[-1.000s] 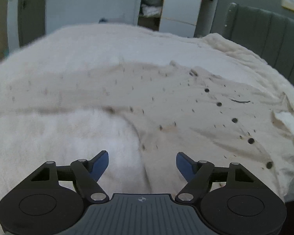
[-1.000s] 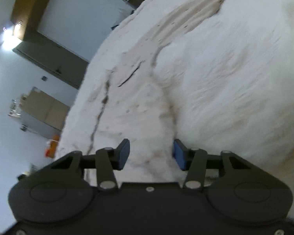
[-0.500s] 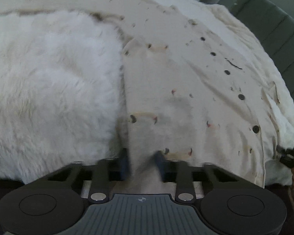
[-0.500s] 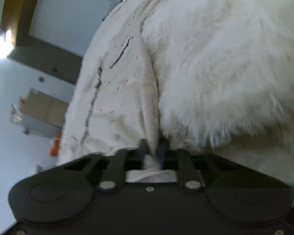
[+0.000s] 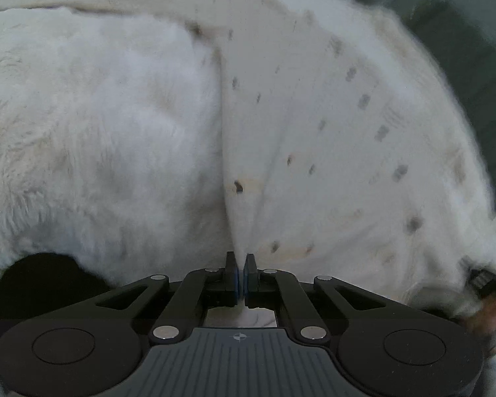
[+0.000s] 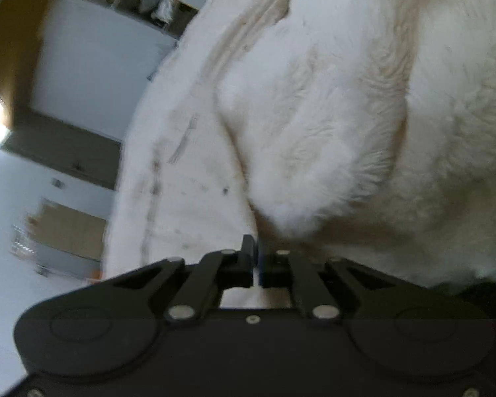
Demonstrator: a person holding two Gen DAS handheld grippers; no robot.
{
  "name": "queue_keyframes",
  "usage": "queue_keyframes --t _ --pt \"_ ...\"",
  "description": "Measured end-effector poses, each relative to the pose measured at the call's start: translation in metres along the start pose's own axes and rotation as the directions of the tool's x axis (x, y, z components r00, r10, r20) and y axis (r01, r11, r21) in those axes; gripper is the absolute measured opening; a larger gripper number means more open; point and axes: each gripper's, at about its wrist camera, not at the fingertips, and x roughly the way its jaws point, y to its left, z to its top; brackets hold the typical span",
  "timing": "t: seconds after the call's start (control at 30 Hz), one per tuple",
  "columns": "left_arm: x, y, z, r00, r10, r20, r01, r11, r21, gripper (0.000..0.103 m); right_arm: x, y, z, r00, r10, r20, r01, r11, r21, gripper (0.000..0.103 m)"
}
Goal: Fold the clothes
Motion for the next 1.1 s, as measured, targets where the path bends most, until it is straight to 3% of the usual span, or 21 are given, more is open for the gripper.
queue_keyframes --t 0.1,0.17,0.23,0.3,0.33,0.37,0.4,0.43,0.53,0.67,0.73,0.87,1.1 --pt "-0.015 -0.001 0.004 0.998 0.023 0.053 -0.023 1.0 0.009 0.027 -0.011 0.01 0.0 0.995 -0.072 0.062 0.076 0.995 -0.063 0.021" --pt "-0.027 -0.004 0.008 0.994 0.036 0.1 -0.039 0.999 0.021 0.033 -0.017 0.014 -0.001 0.996 -0.056 0.073 0.062 0.994 -0.087 0.039" --pt "-0.036 -0.009 0.016 0.986 0.033 0.162 -0.038 0.999 0.029 0.049 -0.014 0.023 -0.004 0.996 -0.035 0.081 0.046 0.99 -0.131 0.05" --pt "-0.032 -0.013 0.024 0.984 0.018 0.177 -0.022 1.0 0.02 0.05 0.004 0.029 -0.005 0.997 -0.052 0.056 0.06 0.987 -0.149 0.049" --pt "-0.026 -0.017 0.028 0.983 0.021 0.182 -0.025 1.0 0.016 0.049 0.011 0.03 -0.004 0.997 -0.066 0.042 0.072 0.987 -0.145 0.04" --pt "-0.02 -0.021 0.03 0.982 0.026 0.188 -0.029 1.0 0.012 0.049 0.01 0.027 -0.003 0.997 -0.067 0.03 0.07 0.987 -0.142 0.017" --pt "-0.016 -0.021 0.023 0.977 0.044 0.21 -0.048 0.999 0.012 0.049 0.015 0.027 -0.003 0.999 -0.053 0.014 0.054 0.989 -0.14 0.003" --pt "-0.014 -0.026 0.02 0.97 0.067 0.233 -0.073 0.997 0.017 0.049 0.018 0.028 -0.003 0.999 -0.04 0.001 0.04 0.99 -0.138 0.001" --pt "-0.013 -0.049 0.025 0.946 0.112 0.305 -0.134 0.99 0.051 0.049 0.009 0.032 -0.008 0.996 -0.07 0.062 0.08 0.983 -0.165 0.001" --pt "-0.004 -0.062 0.027 0.938 0.14 0.317 -0.177 0.98 0.09 0.049 -0.009 0.043 -0.009 0.982 -0.137 0.132 0.163 0.962 -0.218 0.002" --pt "-0.002 -0.065 0.027 0.937 0.143 0.318 -0.183 0.978 0.1 0.049 -0.021 0.049 -0.007 0.968 -0.177 0.175 0.215 0.95 -0.225 0.009" --pt "0.001 -0.071 0.026 0.935 0.147 0.322 -0.193 0.975 0.115 0.049 -0.035 0.059 -0.001 0.945 -0.212 0.249 0.264 0.943 -0.201 0.041" --pt "-0.005 -0.081 0.02 0.927 0.133 0.35 -0.19 0.973 0.134 0.049 -0.007 0.094 0.002 0.956 -0.191 0.224 0.254 0.92 -0.299 0.042"
